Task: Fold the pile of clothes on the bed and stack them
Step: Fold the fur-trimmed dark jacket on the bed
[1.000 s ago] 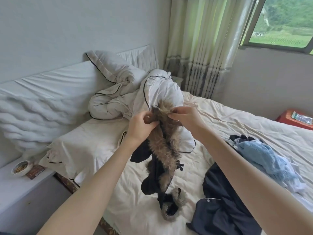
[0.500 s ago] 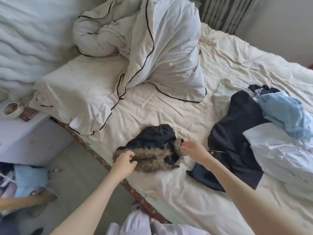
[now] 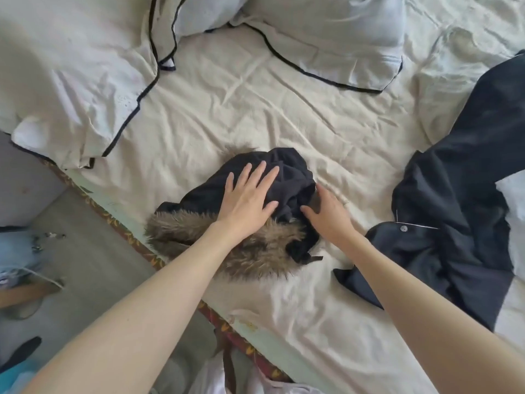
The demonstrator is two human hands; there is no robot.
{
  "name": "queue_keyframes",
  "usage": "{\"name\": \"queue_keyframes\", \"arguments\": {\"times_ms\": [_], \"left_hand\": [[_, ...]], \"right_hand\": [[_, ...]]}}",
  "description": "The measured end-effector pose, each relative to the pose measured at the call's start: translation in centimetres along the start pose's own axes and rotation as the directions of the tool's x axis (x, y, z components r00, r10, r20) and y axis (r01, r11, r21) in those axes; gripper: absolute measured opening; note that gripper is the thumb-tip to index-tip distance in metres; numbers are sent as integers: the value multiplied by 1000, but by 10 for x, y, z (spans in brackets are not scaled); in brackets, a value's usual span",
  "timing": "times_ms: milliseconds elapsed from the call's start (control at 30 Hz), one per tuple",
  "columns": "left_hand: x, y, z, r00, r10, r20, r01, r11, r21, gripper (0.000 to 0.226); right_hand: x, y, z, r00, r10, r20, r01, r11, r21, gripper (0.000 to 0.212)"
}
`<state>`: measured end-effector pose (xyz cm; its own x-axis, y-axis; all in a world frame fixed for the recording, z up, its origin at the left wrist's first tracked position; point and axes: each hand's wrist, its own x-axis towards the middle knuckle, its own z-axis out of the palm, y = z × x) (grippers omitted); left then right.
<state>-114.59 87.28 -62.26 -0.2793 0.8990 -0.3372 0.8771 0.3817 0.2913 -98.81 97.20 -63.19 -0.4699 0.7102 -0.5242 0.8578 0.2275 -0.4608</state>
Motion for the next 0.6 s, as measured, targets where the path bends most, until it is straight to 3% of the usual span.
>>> {"name": "queue_keyframes", "arguments": {"times_ms": [67, 167, 267, 333, 400, 433, 500, 600], "left_hand": [[5, -2, 2, 1000, -20, -13, 20, 1000, 2, 63], [-10, -13, -6, 998, 5, -58, -12, 992, -126, 38], [-45, -37, -21, 982, -121, -146, 90, 975, -202, 23], [-63, -52, -29, 966, -245, -84, 227, 957, -178, 19], [-69, -55, -35, 954, -294, 65, 301, 939, -167, 22], [-68, -52, -40, 958, -273, 92, 287, 937, -199, 26], [-60, -40, -51, 986, -167, -13, 155, 939, -306, 37], [-42, -17, -68, 995, 42, -95, -77, 912, -402, 50]], "right_hand": [[6, 3, 7, 990, 128, 61, -136, 976, 172, 63], [7, 4, 6, 974, 183, 134, -219, 913, 345, 20], [-5, 4, -8, 983, 164, 88, -185, 897, 402, 22], [-18, 2, -17, 993, 67, -97, -42, 971, 236, 22], [-31, -7, -24, 955, -137, -264, 138, 990, -15, 17], [-38, -14, -27, 925, -225, -306, 218, 974, -59, 15], [-50, -31, -29, 888, -342, -307, 353, 935, -22, 16], [-71, -50, -22, 919, -349, -182, 381, 905, 191, 22]]}}
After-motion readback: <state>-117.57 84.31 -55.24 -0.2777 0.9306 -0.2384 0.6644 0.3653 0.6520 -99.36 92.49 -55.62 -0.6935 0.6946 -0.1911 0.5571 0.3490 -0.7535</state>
